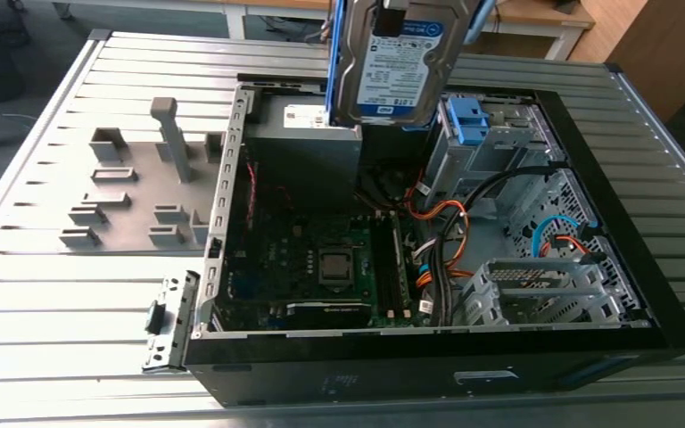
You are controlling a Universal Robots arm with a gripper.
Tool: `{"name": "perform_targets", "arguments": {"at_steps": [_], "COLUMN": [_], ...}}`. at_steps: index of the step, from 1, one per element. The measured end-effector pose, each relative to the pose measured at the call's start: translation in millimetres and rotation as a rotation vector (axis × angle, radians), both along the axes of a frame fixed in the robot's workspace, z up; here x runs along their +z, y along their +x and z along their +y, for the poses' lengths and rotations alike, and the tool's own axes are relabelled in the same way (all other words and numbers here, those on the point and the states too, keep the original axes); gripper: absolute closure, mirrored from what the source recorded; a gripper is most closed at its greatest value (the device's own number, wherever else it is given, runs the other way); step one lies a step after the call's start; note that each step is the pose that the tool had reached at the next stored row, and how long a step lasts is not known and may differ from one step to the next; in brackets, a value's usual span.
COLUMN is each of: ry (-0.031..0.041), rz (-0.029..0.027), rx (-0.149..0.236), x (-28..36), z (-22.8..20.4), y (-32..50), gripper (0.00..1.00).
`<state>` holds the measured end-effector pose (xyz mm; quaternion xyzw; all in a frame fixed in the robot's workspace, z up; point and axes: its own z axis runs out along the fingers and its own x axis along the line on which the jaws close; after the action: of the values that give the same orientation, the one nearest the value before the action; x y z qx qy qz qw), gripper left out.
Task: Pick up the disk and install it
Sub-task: 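Pick up the disk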
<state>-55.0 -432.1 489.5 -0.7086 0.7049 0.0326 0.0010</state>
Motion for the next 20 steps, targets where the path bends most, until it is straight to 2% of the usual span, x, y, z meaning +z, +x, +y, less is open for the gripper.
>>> {"name": "perform_targets", "arguments": {"at_steps": [4, 20], "ry": [0.0, 0.0], "rz": [0.0, 0.0], "rx": [0.0, 0.0], "x": [0.0, -0.1], "z": [-4.1, -15.6], "y": [0.0, 0.0], "gripper": [0.64, 0.64]}}
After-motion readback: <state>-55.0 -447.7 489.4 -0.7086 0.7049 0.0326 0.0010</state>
